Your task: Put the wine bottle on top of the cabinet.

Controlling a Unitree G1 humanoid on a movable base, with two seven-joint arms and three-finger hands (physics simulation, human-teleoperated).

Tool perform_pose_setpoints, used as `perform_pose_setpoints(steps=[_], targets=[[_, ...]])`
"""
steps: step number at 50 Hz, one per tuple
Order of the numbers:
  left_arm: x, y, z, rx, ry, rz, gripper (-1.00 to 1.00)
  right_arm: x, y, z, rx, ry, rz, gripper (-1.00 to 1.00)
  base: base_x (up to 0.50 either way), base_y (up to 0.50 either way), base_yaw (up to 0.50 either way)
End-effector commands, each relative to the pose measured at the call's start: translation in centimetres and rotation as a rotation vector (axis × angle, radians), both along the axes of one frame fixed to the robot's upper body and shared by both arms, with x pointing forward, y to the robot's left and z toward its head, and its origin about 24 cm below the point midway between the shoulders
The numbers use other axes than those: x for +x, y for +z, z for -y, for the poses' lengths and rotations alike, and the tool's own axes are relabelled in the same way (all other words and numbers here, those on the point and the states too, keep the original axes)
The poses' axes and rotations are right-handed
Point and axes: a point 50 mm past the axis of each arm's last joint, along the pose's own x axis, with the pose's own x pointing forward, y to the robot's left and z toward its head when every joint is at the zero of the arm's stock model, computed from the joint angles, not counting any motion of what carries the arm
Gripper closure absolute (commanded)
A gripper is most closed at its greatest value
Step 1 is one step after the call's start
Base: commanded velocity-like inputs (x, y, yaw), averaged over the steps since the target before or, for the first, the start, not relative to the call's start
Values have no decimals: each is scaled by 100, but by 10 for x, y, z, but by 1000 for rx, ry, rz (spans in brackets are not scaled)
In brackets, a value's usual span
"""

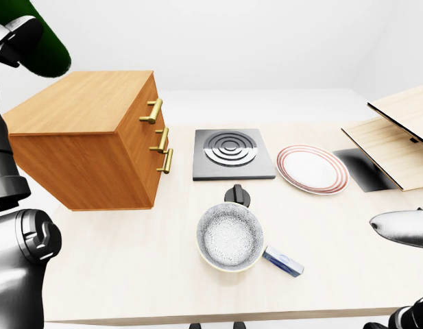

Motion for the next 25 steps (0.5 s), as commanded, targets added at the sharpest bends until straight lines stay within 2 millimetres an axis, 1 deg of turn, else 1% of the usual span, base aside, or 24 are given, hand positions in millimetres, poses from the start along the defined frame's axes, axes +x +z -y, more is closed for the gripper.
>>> perform_pose_setpoints(steps=[1,3,6,9,10,12,18,25], targets=[[15,-22,-7,-61,-7,-100,100,1,-3,-1,-5,-10,-17,-100,0,0,0],[16,-27,-8,-62,-10,-117,100,2,-3,-1,-1,-4,-18,-100,0,0,0],[17,-27,-9,-80,-21,-118,100,0,0,0,13,12,-2,-100,0,0,0],[20,-32,-11,-87,-16,-145,100,0,1,1,37,39,-3,-100,0,0,0],[21,-36,-11,-92,-15,-160,100,0,0,1,43,46,-7,-100,0,0,0],[21,-37,-12,-93,-15,-164,100,-1,1,3,51,46,-8,-100,0,0,0],[28,-53,-15,-118,-12,-230,100,0,0,3,86,81,-30,-100,0,0,0],[31,-57,-15,-127,-11,-257,100,-1,2,4,90,89,-16,-100,0,0,0]])
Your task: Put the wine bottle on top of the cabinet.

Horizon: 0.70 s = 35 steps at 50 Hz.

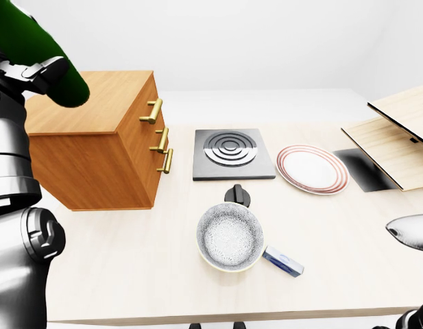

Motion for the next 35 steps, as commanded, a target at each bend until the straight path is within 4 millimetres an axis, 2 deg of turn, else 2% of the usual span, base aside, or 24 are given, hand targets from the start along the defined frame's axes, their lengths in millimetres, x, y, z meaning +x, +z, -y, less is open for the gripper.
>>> perform_pose_setpoints(steps=[1,14,26,27,29,34,35], targets=[[7,-13,-2,-50,-4,-61,100,-1,3,0,28,35,9,-100,0,0,0],[19,-44,0,-95,16,-193,100,-1,1,4,69,59,-22,-100,0,0,0],[21,-52,1,-87,42,-231,98,-1,3,5,86,77,-25,-100,0,0,0],[21,-51,2,-85,36,-225,92,-2,3,5,85,76,-24,-100,0,0,0],[21,-51,2,-82,38,-227,57,-2,4,5,89,80,-22,-100,0,0,0],[21,-53,2,-81,39,-233,52,-2,5,6,107,96,-30,-100,0,0,0],[21,-53,2,-79,40,-234,39,-2,5,7,111,99,-31,-100,0,0,0]])
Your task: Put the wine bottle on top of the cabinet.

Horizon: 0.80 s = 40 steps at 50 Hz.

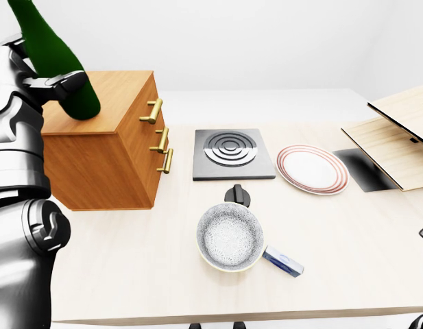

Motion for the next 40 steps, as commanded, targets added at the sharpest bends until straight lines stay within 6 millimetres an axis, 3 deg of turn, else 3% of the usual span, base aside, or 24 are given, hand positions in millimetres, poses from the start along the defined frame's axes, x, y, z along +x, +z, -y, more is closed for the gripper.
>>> perform_pose_setpoints(steps=[1,2,5,22,24,25,27,28,40], targets=[[5,-25,2,-4,9,-85,25,-1,2,2,28,24,-11,-100,0,0,0],[5,-25,2,-4,9,-85,11,-1,2,2,31,28,-12,-100,0,0,0],[5,-25,1,-1,11,-88,3,0,2,2,35,34,-20,-100,0,0,0],[5,-28,1,6,13,-98,-14,0,-1,2,17,13,-29,-100,0,0,0],[4,-27,1,8,15,-95,-34,0,-1,1,17,13,-29,-100,0,0,0],[4,-26,0,9,17,-93,-69,0,0,1,18,15,-24,-100,0,0,0],[3,-24,-1,13,20,-85,-69,0,1,1,21,20,-18,-100,0,0,0],[3,-25,-2,16,19,-86,-100,0,1,1,24,24,-18,-100,0,0,0],[1,-22,-2,31,26,-77,-100,1,1,0,34,44,-33,-100,0,0,0]])
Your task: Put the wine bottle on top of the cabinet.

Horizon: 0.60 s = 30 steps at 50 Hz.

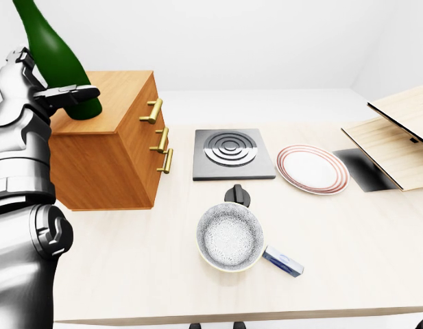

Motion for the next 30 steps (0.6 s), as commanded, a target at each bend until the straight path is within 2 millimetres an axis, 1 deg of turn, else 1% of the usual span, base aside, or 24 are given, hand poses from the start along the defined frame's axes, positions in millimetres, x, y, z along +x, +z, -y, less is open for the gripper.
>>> perform_pose_setpoints(steps=[1,3,5,7,9,10,13,14,15,16,17,18,19,20,21,23,24,27,28,30], targets=[[-1,2,0,21,5,3,-100,1,-2,0,5,5,-24,-100,0,0,0],[-1,6,0,29,4,13,-100,1,-3,1,-2,-5,-28,-100,0,0,0],[-1,5,0,26,5,12,-100,1,-3,1,-7,-11,-25,-100,0,0,0],[-5,16,-2,33,15,49,-100,0,-3,1,-13,-17,-21,-100,0,0,0],[-9,31,-3,57,19,97,-100,0,-3,1,-19,-21,-18,-100,0,0,0],[-17,52,-5,82,27,168,-100,0,-3,1,-21,-22,-14,-100,0,0,0],[-33,85,-4,130,24,300,-100,1,-3,0,-26,-24,-8,-100,0,0,0],[-44,104,-2,165,16,375,-100,1,-3,-1,-26,-23,-9,-100,0,0,0],[-54,118,0,186,20,436,-100,1,-3,-1,-27,-22,-9,-100,0,0,0],[-72,140,3,224,21,539,-100,1,-3,-2,-27,-22,-8,-100,0,0,0],[-75,142,4,227,22,556,-100,2,-3,-2,-26,-22,-6,-100,0,0,0],[-88,157,6,247,27,627,-100,2,-3,-2,-28,-23,-5,-100,0,0,0],[-98,165,7,261,28,674,-100,2,-3,-2,-28,-23,-5,-100,0,0,0],[-112,177,9,279,33,739,-100,2,-4,-3,-30,-21,-7,-100,0,0,0],[-124,183,12,303,35,784,-100,2,-4,-3,-31,-21,-8,-100,0,0,0],[-136,190,13,308,43,839,-100,1,-2,-2,-25,-17,-2,-100,0,0,0],[-151,195,17,326,32,902,-100,1,-3,-1,-23,-18,-6,-100,0,0,0],[-177,198,24,331,11,1013,-100,0,-2,0,-11,-10,-14,-100,0,0,0],[-191,200,27,331,2,1072,-100,1,-3,1,-6,-4,-25,-100,0,0,0],[-207,199,30,297,-19,1137,-100,1,-3,1,11,11,-42,-100,0,0,0]])
